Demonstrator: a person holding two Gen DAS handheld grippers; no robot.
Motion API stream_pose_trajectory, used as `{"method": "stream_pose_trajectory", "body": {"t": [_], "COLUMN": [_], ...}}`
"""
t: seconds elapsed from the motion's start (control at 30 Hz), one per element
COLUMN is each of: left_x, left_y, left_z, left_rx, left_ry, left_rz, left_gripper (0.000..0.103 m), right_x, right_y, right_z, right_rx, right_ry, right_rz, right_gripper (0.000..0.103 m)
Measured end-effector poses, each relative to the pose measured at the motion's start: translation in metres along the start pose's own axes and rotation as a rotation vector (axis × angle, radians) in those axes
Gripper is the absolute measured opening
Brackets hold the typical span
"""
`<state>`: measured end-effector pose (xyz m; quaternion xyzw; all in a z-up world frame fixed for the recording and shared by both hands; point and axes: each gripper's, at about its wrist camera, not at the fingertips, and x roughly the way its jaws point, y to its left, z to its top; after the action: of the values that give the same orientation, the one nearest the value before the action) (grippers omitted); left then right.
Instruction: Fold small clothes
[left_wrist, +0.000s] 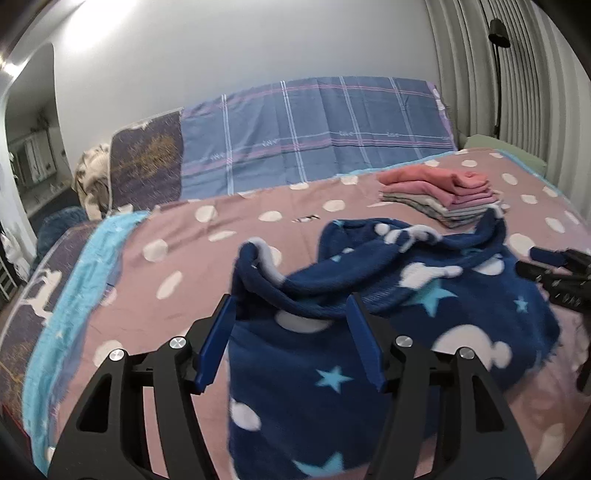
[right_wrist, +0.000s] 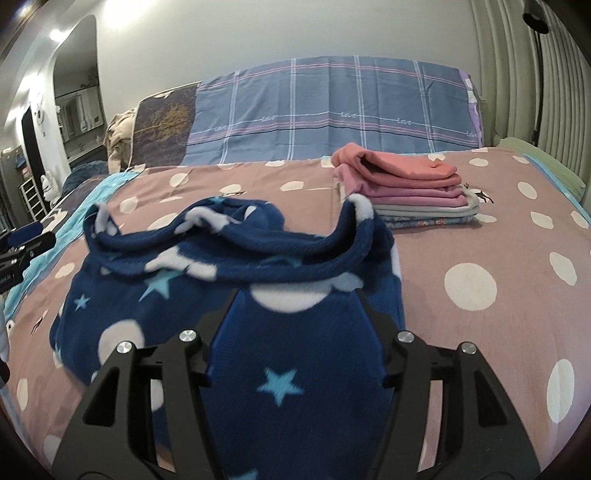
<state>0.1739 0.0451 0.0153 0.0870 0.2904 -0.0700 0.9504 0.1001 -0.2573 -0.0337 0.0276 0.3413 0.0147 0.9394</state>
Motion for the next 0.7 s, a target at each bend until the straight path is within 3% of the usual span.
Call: {"method": "stream_pose_trajectory", "body": {"t": [0.33, 0.7], "left_x": [0.014, 0.07], "left_y": [-0.01, -0.018], "left_z": [-0.003, -0.01], "left_rx": [-0.041, -0.072], "left_ry": [0.071, 0.203], "left_rz": [-0.111, -0.207], "left_gripper": [0.063, 0.063], "right_x": [0.012, 0.066], "right_y": [0.018, 0.031], "right_z": [-0.003, 0.008], "right_rx": [-0.11, -0.188], "right_ry": [0.042, 0.164], "right_rz": [0.021, 0.019], "right_gripper": [0.06, 0.06]}}
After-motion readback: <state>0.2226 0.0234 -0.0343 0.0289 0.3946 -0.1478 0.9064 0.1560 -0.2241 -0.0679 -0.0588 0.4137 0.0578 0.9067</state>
